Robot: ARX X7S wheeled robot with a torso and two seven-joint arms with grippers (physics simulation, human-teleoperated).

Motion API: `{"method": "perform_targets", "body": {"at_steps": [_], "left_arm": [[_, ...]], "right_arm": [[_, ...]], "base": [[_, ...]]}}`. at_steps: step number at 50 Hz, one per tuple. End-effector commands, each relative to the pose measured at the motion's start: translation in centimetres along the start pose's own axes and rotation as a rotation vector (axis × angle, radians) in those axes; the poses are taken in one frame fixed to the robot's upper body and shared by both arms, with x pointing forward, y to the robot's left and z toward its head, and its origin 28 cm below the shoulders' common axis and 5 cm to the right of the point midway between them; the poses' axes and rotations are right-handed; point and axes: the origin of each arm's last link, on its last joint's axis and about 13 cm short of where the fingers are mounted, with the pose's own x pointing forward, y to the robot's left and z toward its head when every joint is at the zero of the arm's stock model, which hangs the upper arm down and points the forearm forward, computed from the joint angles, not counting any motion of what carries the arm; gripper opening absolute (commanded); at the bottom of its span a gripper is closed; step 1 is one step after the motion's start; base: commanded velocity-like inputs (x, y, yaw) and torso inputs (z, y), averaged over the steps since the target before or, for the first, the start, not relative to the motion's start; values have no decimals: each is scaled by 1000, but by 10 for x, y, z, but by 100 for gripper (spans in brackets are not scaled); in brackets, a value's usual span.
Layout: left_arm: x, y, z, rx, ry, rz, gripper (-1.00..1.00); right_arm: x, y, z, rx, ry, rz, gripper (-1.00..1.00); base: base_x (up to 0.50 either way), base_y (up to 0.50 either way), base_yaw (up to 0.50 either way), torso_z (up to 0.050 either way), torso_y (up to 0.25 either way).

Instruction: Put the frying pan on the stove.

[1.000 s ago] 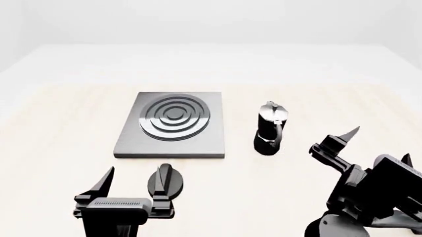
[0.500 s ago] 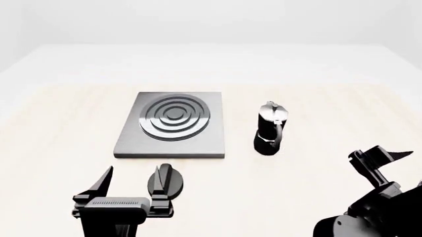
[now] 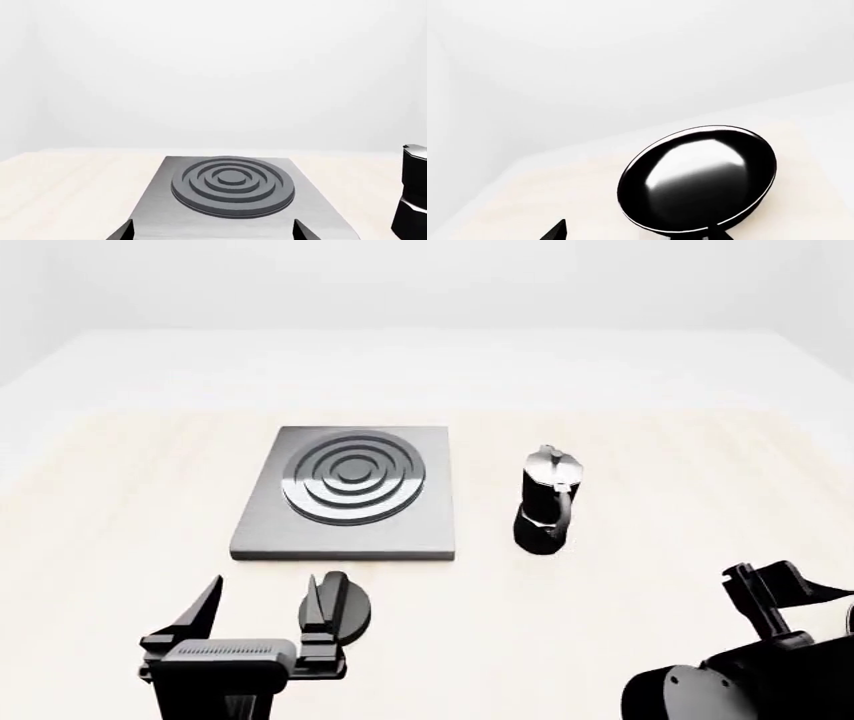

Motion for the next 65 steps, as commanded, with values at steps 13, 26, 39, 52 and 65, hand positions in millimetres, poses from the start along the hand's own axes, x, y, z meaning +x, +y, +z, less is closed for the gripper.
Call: {"method": "perform_targets", "body": {"at_steps": [13, 26, 39, 52, 65], "left_arm": [[-1, 0, 1, -5, -3, -1, 100], [-1, 0, 0, -6, -3, -1, 100], [0, -1, 0, -7, -2, -4, 100], [0, 0, 0, -9, -1, -3, 100], [0, 0, 1, -11, -2, 0, 100]], "right_arm": [[5, 13, -16, -139, -2, -63, 100], [5, 16, -29, -196, 21, -107, 100], [10, 25, -35, -182, 122, -149, 100], [15, 37, -38, -172, 174, -160, 100], [21, 46, -54, -200, 207, -187, 100]], "base": [[0, 0, 0, 0, 0], [0, 0, 0, 0, 0], [0, 0, 0, 0, 0], [0, 0, 0, 0, 0], [0, 0, 0, 0, 0]]}}
